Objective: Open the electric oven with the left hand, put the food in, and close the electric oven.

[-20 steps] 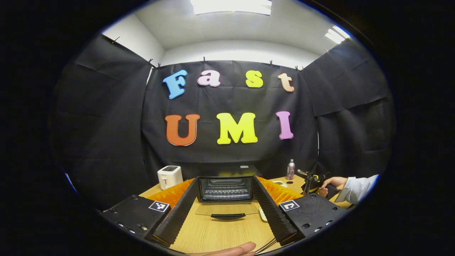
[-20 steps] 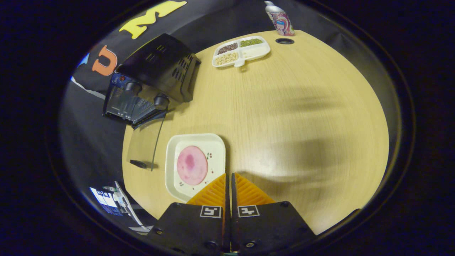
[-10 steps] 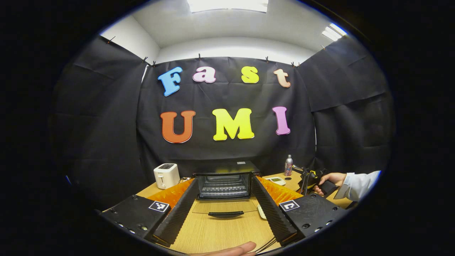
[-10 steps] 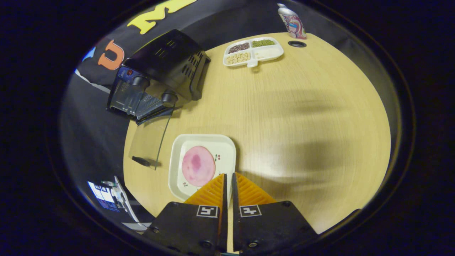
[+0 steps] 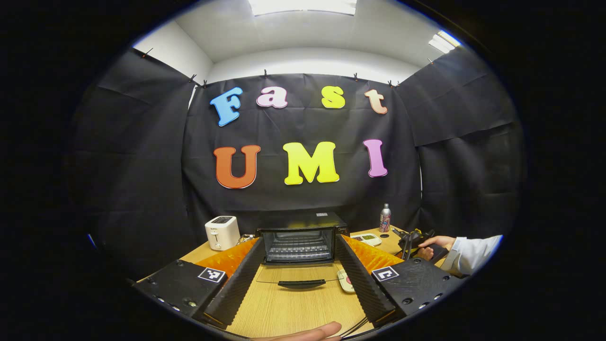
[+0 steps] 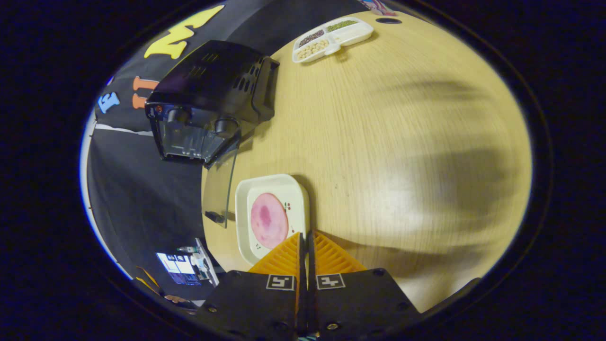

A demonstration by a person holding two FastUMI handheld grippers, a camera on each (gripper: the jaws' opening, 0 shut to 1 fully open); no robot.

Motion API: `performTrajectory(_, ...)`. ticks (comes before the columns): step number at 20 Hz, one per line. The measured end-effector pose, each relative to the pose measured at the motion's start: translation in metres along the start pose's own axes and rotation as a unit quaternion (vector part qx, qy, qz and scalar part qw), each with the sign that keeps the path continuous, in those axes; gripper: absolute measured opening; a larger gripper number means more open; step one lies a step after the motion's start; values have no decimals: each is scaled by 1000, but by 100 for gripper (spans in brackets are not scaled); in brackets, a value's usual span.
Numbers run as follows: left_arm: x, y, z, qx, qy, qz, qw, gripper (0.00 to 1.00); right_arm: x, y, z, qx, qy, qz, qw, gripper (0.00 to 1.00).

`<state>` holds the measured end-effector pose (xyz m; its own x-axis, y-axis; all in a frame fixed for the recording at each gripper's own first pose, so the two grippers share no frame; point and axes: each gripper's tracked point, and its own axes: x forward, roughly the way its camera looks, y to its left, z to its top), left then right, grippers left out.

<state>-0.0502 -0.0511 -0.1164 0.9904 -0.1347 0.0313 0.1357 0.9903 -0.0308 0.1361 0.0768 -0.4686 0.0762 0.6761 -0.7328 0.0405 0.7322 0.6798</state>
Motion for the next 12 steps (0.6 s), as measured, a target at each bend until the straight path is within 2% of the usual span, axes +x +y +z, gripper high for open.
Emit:
performTrajectory(3,0,1,1,-2,1,0,1000,96,-4,-7,-9,16,-6,14,1000,4)
performTrajectory(4,-1,2,2,-1,0,2,1000,96,-6,-9,-9,19,-11,9,1000,0)
performTrajectory(6,-3,3,5,-3,-2,2,1000,96,-18,-15,-7,16,-29,-9,999,0)
performTrajectory(7,-5,4,6,-5,-5,2,1000,96,-27,-18,-8,14,-38,-19,999,4)
performTrajectory(8,-6,3,7,-6,-7,1,1000,89,-35,-18,-8,11,-46,-27,999,4)
performTrajectory(10,-8,7,9,-7,-10,3,1000,89,-50,-9,-12,6,-55,-32,998,4)
performTrajectory(11,-10,8,9,-8,-10,3,1000,96,-55,-2,-15,-1,-58,-33,998,1)
performTrajectory(12,-12,10,8,-9,-10,3,1000,96,-61,5,-18,-9,-62,-34,997,0)
